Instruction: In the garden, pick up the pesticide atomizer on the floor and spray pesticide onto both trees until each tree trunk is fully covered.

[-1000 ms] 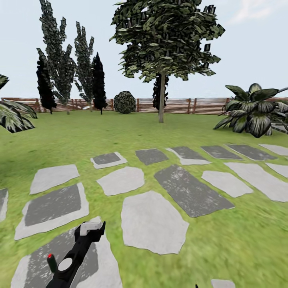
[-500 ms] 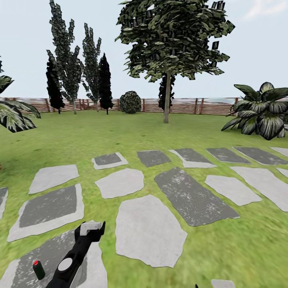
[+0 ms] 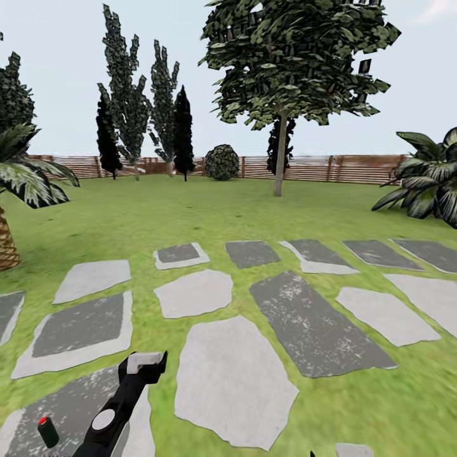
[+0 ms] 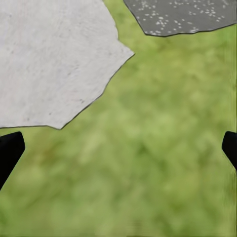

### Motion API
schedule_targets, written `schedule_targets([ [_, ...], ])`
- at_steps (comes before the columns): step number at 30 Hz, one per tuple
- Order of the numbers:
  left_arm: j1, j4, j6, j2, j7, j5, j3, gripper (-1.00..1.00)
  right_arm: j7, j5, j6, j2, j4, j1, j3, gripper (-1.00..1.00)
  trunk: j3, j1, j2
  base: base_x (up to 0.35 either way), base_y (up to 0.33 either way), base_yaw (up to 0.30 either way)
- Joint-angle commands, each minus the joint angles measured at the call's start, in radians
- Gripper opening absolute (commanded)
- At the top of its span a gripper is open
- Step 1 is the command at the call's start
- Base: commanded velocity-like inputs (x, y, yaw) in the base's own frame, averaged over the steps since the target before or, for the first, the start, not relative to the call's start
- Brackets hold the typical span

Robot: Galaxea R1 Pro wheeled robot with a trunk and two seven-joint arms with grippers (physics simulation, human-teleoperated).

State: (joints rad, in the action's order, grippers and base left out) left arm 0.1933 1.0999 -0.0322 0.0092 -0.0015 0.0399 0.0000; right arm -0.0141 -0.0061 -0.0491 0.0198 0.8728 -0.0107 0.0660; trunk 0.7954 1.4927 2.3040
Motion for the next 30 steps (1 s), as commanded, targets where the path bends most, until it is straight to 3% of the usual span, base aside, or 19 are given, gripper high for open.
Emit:
schedule_targets([
  [1,0.0,0.0,0.0,0.0,0.0,0.0,0.0,1.0,0.0,0.0,0.0,0.0,0.0,0.0,0.0,1.0,0.0,0.0,0.0,0.199,-0.269,0.284],
  [30,0.0,0.0,0.0,0.0,0.0,0.0,0.0,1.0,-0.001,0.0,0.0,0.0,0.0,0.0,0.0,1.0,0.0,0.0,0.0,0.199,-0.269,0.286],
])
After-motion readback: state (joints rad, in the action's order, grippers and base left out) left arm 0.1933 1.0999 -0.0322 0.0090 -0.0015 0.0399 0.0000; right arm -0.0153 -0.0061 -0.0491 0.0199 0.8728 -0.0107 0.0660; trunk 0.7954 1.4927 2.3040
